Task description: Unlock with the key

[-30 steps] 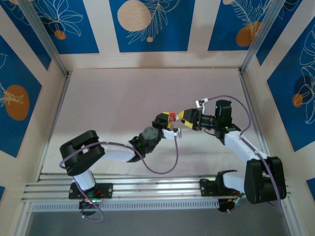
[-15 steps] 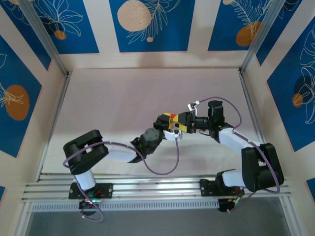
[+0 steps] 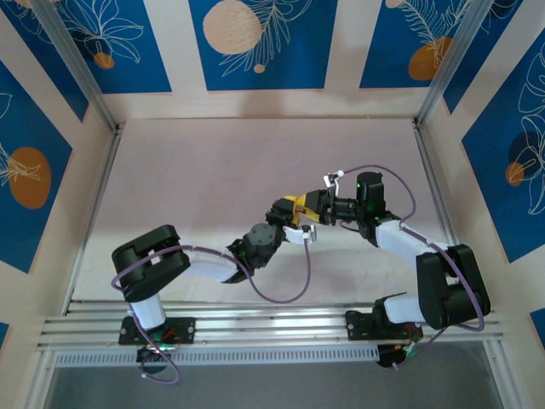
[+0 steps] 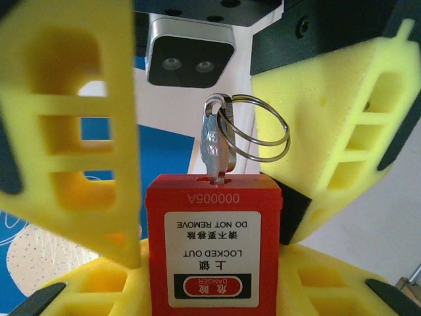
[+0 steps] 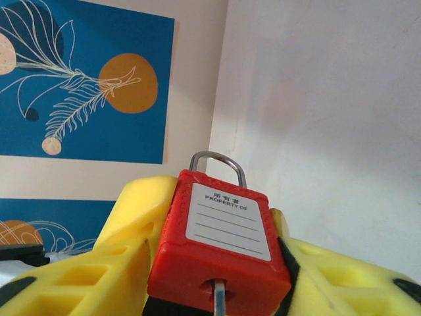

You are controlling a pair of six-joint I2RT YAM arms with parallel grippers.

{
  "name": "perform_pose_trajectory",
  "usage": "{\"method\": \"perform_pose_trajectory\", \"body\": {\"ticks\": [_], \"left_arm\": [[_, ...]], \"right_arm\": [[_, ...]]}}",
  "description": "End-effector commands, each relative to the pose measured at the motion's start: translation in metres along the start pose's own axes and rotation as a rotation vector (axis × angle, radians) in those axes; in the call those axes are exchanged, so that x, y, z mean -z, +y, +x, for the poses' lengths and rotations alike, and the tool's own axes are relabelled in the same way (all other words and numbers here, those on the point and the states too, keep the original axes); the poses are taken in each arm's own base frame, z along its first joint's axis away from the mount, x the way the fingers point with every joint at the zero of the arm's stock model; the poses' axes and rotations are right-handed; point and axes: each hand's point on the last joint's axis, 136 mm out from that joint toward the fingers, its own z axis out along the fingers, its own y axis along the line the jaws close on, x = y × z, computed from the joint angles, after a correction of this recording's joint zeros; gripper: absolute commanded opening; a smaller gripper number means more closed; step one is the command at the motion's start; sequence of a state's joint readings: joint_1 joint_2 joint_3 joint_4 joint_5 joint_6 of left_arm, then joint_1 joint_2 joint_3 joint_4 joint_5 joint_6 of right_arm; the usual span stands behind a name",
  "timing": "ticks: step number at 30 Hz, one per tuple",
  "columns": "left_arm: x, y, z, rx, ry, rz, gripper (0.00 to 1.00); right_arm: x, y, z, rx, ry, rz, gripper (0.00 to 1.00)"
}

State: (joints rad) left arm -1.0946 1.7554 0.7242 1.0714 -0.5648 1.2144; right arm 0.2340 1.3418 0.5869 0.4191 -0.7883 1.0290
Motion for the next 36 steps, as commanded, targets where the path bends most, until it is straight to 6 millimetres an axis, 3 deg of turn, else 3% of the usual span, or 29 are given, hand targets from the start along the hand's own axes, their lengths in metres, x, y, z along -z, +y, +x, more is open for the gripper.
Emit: {"method": "perform_pose_trajectory", "body": {"ticks": [1,7,11,17,27,36], "left_arm": [[0.004,0.005,-0.009,0.019,-0.026,-0.031,0.17],[0.007,0.001,-0.01,0.01,-0.03,-0.029,0.17],[0.008,0.0,-0.009,0.005,-0.028,-0.027,0.17],[0.009,-0.002,-0.01,0.005,-0.031,-0.026,0.17],[0.008,-0.002,-0.013,0.0,-0.035,-0.031,0.17],[0.007,-0.005,-0.009,0.003,-0.017,-0.027,0.35]], "right_arm": [[-0.002,0.009,-0.006,0.029,-0.02,-0.012,0.45],[-0.001,0.011,-0.008,0.037,-0.032,-0.013,0.38],[0.003,0.012,-0.012,0.032,-0.055,-0.011,0.5],[0.006,0.015,-0.015,0.028,-0.072,-0.006,0.51],[0.002,0.011,-0.013,0.01,-0.06,0.009,0.36],[0.005,0.013,-0.016,0.009,-0.077,0.016,0.31]]}}
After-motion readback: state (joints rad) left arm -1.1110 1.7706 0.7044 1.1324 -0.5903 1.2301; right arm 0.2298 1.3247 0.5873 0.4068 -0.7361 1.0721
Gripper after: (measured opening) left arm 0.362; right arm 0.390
